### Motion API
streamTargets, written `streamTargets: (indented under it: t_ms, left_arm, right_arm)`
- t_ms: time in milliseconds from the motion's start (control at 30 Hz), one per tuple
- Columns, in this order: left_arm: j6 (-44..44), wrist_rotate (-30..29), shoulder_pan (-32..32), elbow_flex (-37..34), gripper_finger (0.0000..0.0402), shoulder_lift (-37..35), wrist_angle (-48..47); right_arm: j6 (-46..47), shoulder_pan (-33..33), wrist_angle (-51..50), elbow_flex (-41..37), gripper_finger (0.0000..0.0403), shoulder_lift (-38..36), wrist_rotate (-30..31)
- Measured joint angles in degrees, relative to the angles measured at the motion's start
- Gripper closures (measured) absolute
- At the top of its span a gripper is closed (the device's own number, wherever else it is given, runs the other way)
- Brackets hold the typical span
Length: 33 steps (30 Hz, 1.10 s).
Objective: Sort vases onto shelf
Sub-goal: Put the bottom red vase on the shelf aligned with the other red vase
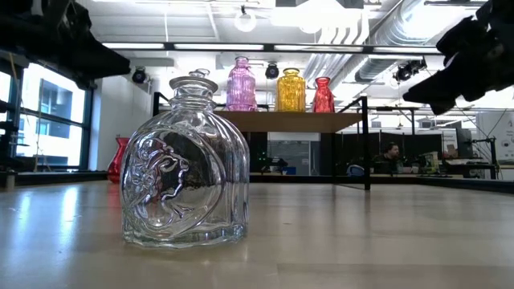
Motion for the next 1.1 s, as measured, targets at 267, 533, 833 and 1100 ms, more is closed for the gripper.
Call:
streamTargets:
  t_ms: [267, 533, 833, 1100]
  left_arm:
    - [-2.3, 0.1, 0.0, -1.5, 0.0307, 0.0, 0.0]
    - [-4.9, -0.1, 0.0, -4.0, 0.0307, 0.0, 0.4]
    - [-7.3, -1.4, 0.0, -5.4, 0.0307, 0.1, 1.1]
    - [-6.8, -2.1, 0.0, -5.4, 0.0307, 0.0, 0.6]
  right_arm:
    - [-11.5, 0.0, 0.1, 0.0, 0.0334, 0.0, 1.9]
    - [26.0, 0.0, 18.2, 0.0, 0.0334, 0.0, 7.1]
    - [50.5, 0.0, 25.3, 0.0, 0.0334, 0.0, 20.8]
    - [55.8, 0.0, 29.8, 0.0, 0.0334, 0.0, 17.9]
